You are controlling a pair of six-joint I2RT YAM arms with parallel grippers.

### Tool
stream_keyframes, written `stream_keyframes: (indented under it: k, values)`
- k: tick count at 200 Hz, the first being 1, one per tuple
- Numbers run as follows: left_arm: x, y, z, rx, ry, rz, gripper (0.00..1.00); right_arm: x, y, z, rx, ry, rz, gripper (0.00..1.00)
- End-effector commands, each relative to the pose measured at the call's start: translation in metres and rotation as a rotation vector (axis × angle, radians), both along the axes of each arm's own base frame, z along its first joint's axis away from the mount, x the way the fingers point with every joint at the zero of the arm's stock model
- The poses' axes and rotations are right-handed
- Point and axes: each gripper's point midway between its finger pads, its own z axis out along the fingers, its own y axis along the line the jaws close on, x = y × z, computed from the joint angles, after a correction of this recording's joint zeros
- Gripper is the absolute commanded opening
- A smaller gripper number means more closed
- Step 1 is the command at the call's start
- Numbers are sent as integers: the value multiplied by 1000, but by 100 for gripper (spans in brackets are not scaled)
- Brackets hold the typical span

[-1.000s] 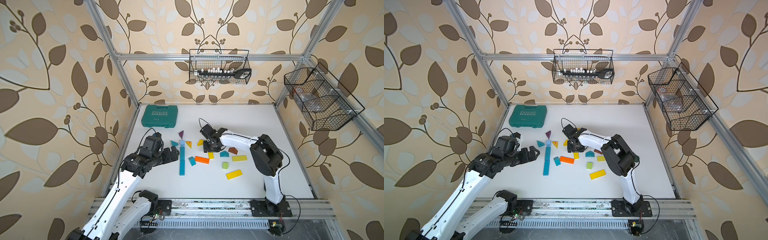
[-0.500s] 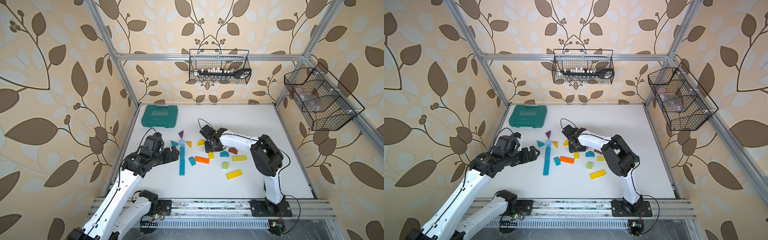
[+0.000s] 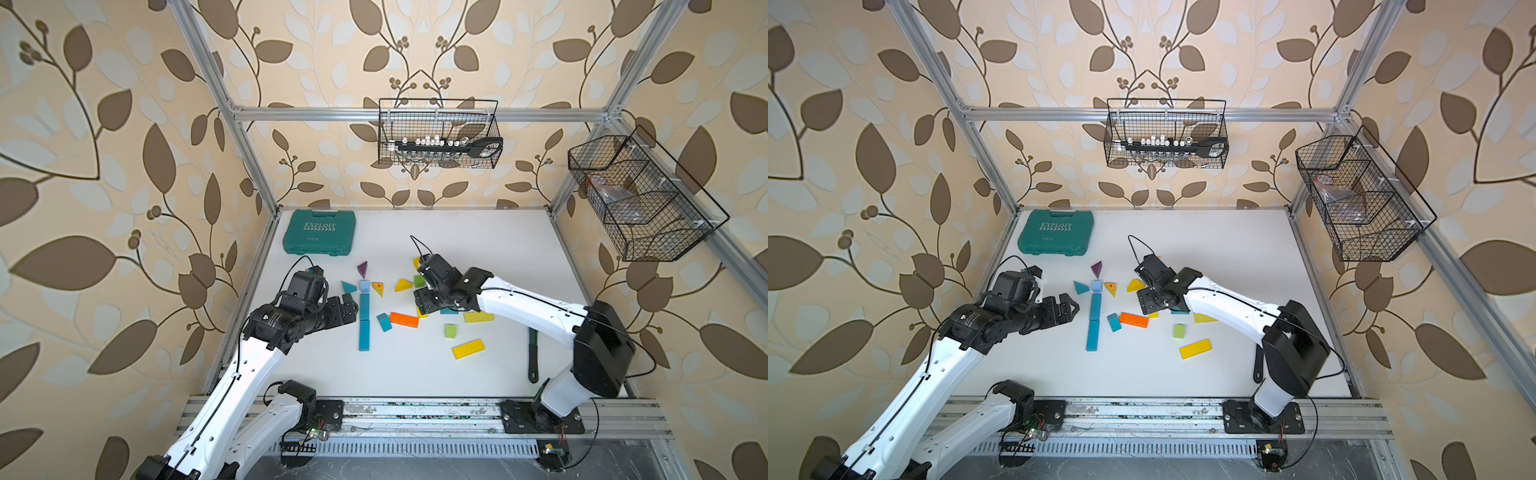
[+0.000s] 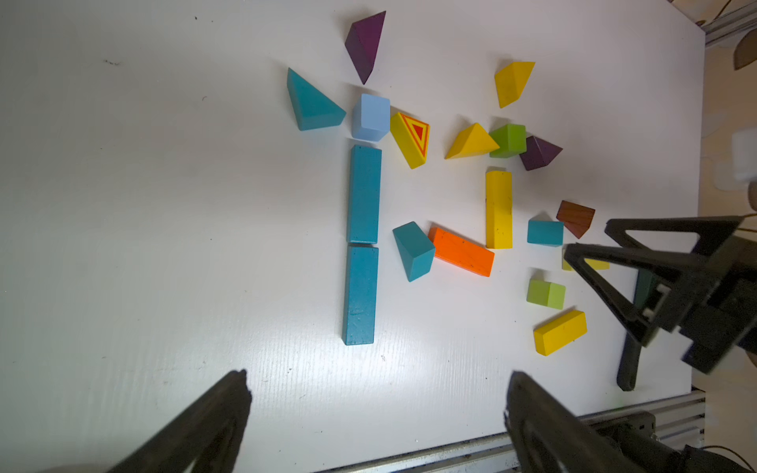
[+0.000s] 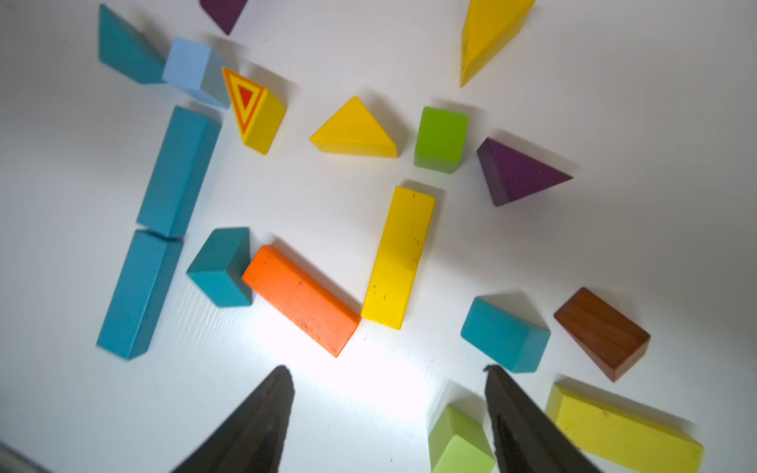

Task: Assemble a small pinwheel with building blocks
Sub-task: Assemble the building block at the center of the board, then pick up the building block from the center of the board.

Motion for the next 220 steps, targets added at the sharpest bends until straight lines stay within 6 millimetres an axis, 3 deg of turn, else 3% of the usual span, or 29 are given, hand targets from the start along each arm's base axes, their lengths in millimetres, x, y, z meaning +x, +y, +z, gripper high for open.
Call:
stream_keyframes:
  k: [1,38,54,104,139,162,220]
  values:
    - [4,11,18,75,-56,-7,99,-28,29,-3,98,-17,209,77]
    - [6,14,11,88,-59,10,99,-60,57,-20,39,14,413,73]
    - [5,16,12,93,-63,17,99,-64,65,-34,-10,36,455,71]
    - [2,14,17,73,-98,6,99,-44,80,-64,-128,64,480,63]
    - [3,12,17,66,-101,-6,99,-24,87,-71,-188,50,465,55]
    - [3,12,18,66,-103,-8,99,-19,94,-77,-186,61,454,55]
    - [2,14,19,67,-112,-2,99,-4,87,-102,-230,93,431,56]
